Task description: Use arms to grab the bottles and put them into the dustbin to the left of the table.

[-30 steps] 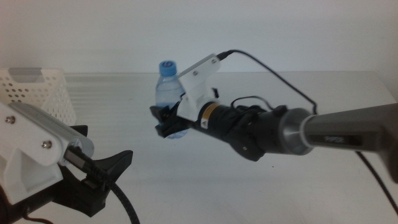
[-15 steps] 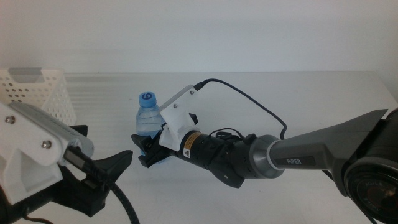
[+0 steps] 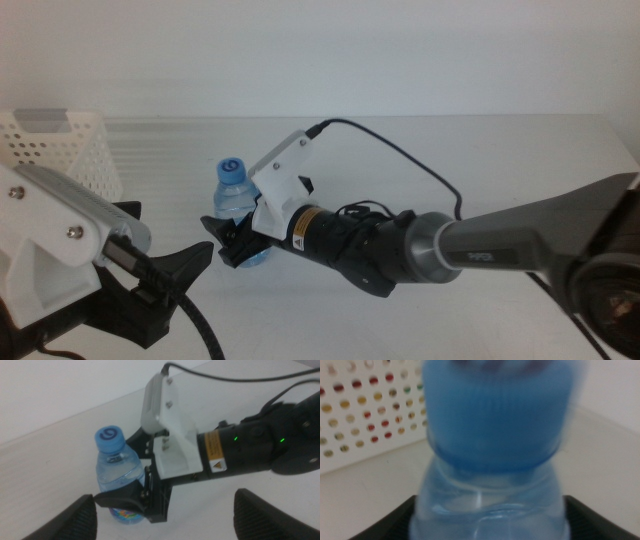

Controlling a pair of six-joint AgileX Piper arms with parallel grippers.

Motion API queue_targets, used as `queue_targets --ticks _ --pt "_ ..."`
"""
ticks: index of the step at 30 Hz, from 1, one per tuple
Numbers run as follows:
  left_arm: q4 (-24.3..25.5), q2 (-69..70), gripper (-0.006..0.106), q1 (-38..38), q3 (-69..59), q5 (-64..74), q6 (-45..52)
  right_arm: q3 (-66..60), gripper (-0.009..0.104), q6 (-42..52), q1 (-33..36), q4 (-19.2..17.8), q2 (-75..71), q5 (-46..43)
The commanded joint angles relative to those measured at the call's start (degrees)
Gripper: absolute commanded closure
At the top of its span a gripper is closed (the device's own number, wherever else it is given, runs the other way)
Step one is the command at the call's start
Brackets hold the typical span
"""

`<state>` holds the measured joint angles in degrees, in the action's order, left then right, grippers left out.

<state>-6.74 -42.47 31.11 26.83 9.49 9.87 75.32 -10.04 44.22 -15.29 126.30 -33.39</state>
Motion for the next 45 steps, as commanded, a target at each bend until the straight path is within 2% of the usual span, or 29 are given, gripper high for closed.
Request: queue_targets --ticks 1,9,19,25,31,33,36,41,43,45 --pt "-0.75 0.27 0.010 0.28 1.69 -4.28 -0.85 0.26 0.000 0.27 0.16 -0.38 -6.03 -3.00" --pt "-0.75 0.27 0.010 0.28 1.69 -4.28 -0.85 -10.16 0.000 -0.52 0.11 -2.46 -13.91 -2.57" --pt "-0.75 0.27 0.010 0.28 1.69 -4.28 -0.85 -29.17 0.002 -10.24 0.11 -7.62 -35.37 -1.46" --pt "-0.75 0.27 0.010 0.28 1.69 -4.28 -0.85 -36.74 0.008 -10.53 0.11 -7.62 -50.75 7.84" --pt "-0.75 0.27 0.010 0.28 1.69 -4.28 -0.85 -38.70 0.012 -10.53 0.11 -8.35 -61.98 20.88" --pt "-0.75 0.27 0.010 0.28 1.69 -4.28 -0.85 -39.86 0.013 -10.25 0.11 -5.42 -65.69 25.04" --pt "-0.75 0.27 0.010 0.28 1.69 -4.26 -0.85 -41.71 0.013 -7.68 0.11 1.58 -71.92 30.17" --pt "-0.75 0.27 0.010 0.28 1.69 -4.26 -0.85 -44.27 0.013 7.08 0.11 11.83 -82.31 38.72" --pt "-0.75 0.27 0.010 0.28 1.69 -4.26 -0.85 -44.91 0.013 11.49 0.11 14.67 -85.54 40.57" --pt "-0.75 0.27 0.010 0.28 1.69 -4.26 -0.85 -45.65 0.013 14.05 0.11 15.90 -88.16 41.03"
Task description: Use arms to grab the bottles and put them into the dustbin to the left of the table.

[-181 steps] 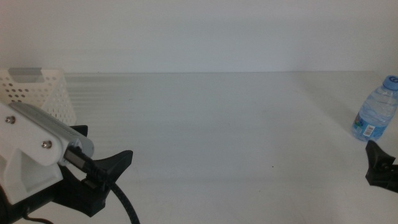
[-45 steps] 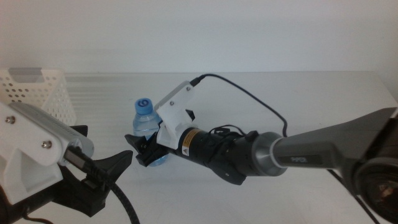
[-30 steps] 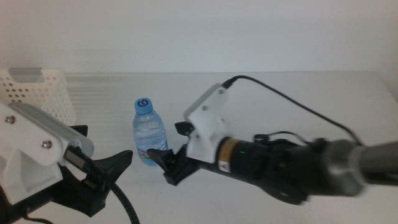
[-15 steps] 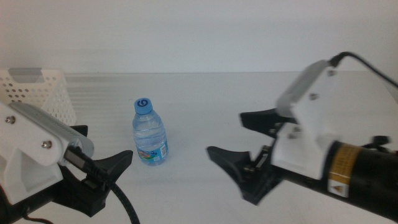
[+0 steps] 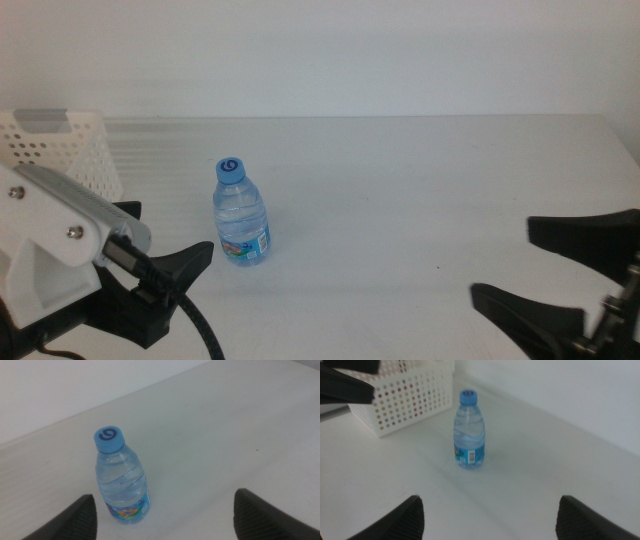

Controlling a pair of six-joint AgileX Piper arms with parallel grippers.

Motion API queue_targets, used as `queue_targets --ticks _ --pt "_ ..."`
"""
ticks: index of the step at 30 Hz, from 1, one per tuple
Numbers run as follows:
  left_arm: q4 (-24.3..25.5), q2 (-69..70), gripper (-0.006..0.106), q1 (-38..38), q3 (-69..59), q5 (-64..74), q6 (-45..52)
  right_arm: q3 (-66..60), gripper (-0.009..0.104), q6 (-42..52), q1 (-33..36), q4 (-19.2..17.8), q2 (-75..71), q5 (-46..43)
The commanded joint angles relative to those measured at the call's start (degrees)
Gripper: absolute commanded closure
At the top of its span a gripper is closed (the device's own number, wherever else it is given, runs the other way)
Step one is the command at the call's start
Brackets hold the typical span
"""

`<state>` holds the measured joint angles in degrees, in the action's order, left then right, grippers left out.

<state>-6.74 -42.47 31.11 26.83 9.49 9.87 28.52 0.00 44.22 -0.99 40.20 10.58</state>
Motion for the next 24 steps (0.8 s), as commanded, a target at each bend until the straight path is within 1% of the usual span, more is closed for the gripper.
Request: queue_targets --ticks 1,11,13,21,24 --pt "-0.75 0.27 0.010 0.28 1.69 -4.26 -0.85 0.71 0.013 4.40 0.11 1.67 -3.27 -3.00" --pt "-0.75 0.27 0.010 0.28 1.69 -4.26 -0.85 -0.49 0.013 3.87 0.11 1.97 -5.66 -3.21" --pt "-0.75 0.27 0.010 0.28 1.69 -4.26 -0.85 -0.49 0.013 4.18 0.11 0.62 -5.59 -2.54" --pt "-0.70 0.27 0.010 0.06 1.69 -4.71 -0.85 -0.49 0.013 3.70 0.11 0.67 -5.59 -2.60" --pt "-1.86 0.27 0.010 -2.53 0.21 -6.32 -1.79 -0.49 0.013 3.70 0.11 0.67 -5.59 -2.60"
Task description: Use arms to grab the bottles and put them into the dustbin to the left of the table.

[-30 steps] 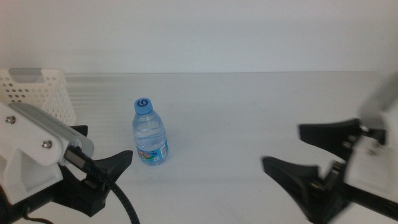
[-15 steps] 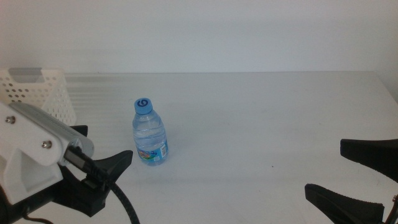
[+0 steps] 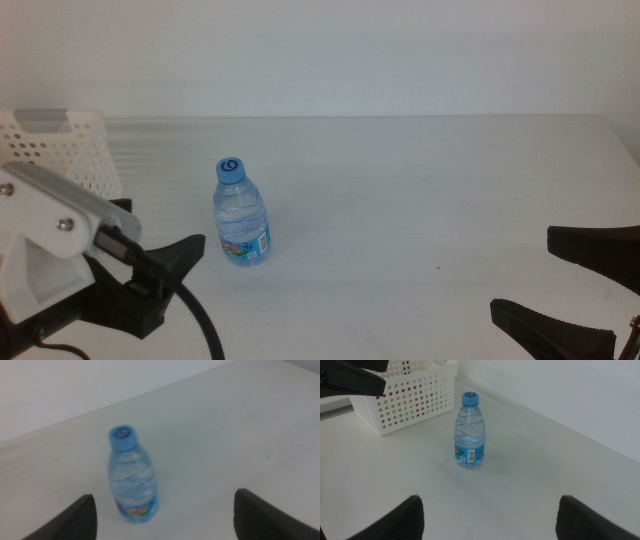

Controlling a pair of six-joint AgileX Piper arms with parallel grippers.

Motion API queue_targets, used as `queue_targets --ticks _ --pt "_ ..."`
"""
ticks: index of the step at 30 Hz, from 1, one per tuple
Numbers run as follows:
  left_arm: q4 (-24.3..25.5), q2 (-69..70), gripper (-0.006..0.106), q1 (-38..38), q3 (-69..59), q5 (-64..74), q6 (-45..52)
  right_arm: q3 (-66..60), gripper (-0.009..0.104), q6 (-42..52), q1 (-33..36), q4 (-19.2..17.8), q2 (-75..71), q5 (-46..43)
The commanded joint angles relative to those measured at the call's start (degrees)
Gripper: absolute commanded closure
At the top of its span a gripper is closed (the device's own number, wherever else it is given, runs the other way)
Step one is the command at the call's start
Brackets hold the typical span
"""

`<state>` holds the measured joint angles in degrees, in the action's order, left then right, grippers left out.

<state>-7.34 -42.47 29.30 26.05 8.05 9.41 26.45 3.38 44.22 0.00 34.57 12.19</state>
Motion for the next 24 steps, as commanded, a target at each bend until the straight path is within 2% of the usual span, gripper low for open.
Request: queue_targets --ticks 1,13,19,24 --pt "-1.61 0.22 0.010 -1.33 -0.09 -5.84 -2.15 1.59 0.013 0.32 0.11 -0.32 0.04 -4.20" --pt "-0.79 0.14 0.010 -1.49 -17.69 -35.28 -5.56 1.59 0.013 0.32 0.11 -0.32 0.04 -4.20" --pt "2.73 -1.22 0.010 -1.49 -19.53 -36.89 -9.41 1.59 0.013 0.32 0.11 -0.32 0.04 -4.20" --pt "3.11 -7.38 0.010 -1.49 -19.53 -41.46 -9.41 1.59 0.013 0.32 0.11 -0.32 0.04 -4.20"
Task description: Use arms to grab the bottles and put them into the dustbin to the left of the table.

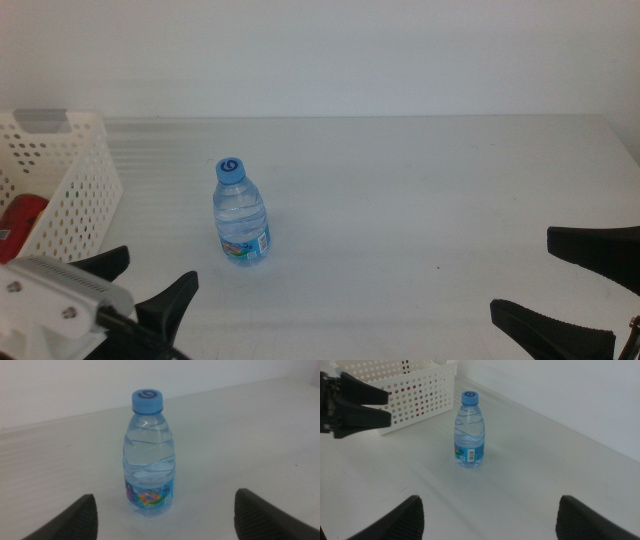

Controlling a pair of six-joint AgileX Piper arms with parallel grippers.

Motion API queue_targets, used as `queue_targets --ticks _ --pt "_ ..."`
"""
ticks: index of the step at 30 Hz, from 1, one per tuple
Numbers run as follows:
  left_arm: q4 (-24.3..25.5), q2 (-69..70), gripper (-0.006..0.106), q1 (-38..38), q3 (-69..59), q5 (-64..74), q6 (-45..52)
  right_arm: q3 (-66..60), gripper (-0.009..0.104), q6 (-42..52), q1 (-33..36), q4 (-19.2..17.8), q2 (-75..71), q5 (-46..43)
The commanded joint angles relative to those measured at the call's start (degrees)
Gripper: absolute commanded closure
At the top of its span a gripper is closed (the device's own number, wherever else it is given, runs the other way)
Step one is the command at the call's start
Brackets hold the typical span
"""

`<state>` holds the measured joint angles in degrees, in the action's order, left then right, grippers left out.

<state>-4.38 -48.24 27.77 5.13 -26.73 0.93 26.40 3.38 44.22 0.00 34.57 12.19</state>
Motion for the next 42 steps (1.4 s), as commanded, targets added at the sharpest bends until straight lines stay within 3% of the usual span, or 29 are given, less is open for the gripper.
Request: queue_targets --ticks 1,11,23,36,42 --pt "0.16 -3.49 0.010 0.04 1.39 -9.07 -0.93 1.64 0.013 0.32 0.11 -0.32 0.04 -4.20" --pt "0.16 -25.46 0.010 0.04 4.51 -30.28 -4.88 1.64 0.013 0.32 0.11 -0.32 0.04 -4.20" --pt "1.65 -39.26 0.010 0.04 13.81 -32.85 -6.16 1.64 0.013 0.32 0.11 -0.32 0.04 -4.20" --pt "-0.73 -47.72 0.010 -0.20 19.72 -32.83 -5.42 1.64 0.013 0.32 0.11 -0.32 0.04 -4.20" --pt "2.95 -50.09 0.010 -4.07 21.60 -33.51 -7.17 1.64 0.013 0.32 0.11 -0.32 0.04 -4.20"
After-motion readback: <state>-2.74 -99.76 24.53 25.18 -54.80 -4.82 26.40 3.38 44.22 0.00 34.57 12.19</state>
